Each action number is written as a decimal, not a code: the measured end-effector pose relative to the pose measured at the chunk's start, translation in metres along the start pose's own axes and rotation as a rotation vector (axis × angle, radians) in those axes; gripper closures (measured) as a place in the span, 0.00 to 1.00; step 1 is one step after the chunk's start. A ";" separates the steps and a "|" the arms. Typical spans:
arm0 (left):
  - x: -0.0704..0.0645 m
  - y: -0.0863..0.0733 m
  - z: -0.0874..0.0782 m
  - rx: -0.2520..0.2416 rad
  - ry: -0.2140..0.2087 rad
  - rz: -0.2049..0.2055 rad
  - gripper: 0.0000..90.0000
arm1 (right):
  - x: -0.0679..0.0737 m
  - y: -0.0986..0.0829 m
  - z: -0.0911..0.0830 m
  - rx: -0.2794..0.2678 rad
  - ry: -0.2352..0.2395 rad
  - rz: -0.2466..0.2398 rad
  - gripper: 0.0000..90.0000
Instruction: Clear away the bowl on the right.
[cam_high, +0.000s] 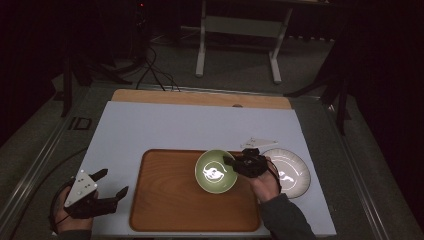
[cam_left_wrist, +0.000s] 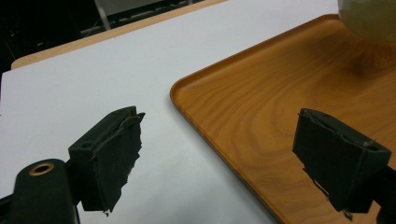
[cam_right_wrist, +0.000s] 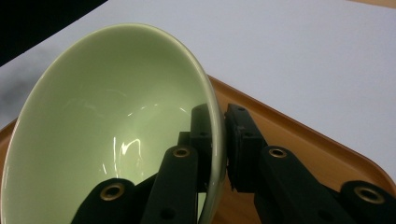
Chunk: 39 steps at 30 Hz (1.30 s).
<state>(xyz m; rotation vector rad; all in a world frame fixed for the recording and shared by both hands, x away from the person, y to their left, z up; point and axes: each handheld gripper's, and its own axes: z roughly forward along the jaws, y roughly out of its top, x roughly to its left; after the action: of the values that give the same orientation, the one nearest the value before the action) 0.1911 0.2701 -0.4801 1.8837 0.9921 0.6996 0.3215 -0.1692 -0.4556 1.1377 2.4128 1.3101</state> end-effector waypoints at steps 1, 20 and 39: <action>0.000 0.000 0.000 0.000 0.000 0.000 0.17 | 0.001 0.000 0.001 -0.001 0.002 0.000 0.91; 0.000 0.000 0.000 -0.002 0.001 -0.002 0.17 | 0.014 -0.003 0.012 0.017 0.028 -0.023 0.91; 0.000 0.000 -0.001 -0.003 0.004 -0.003 0.17 | 0.023 -0.011 0.028 0.049 0.050 -0.047 0.91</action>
<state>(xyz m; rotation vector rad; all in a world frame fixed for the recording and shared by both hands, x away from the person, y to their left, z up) 0.1908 0.2707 -0.4799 1.8779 0.9958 0.7032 0.3128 -0.1389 -0.4758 1.0655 2.5043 1.2866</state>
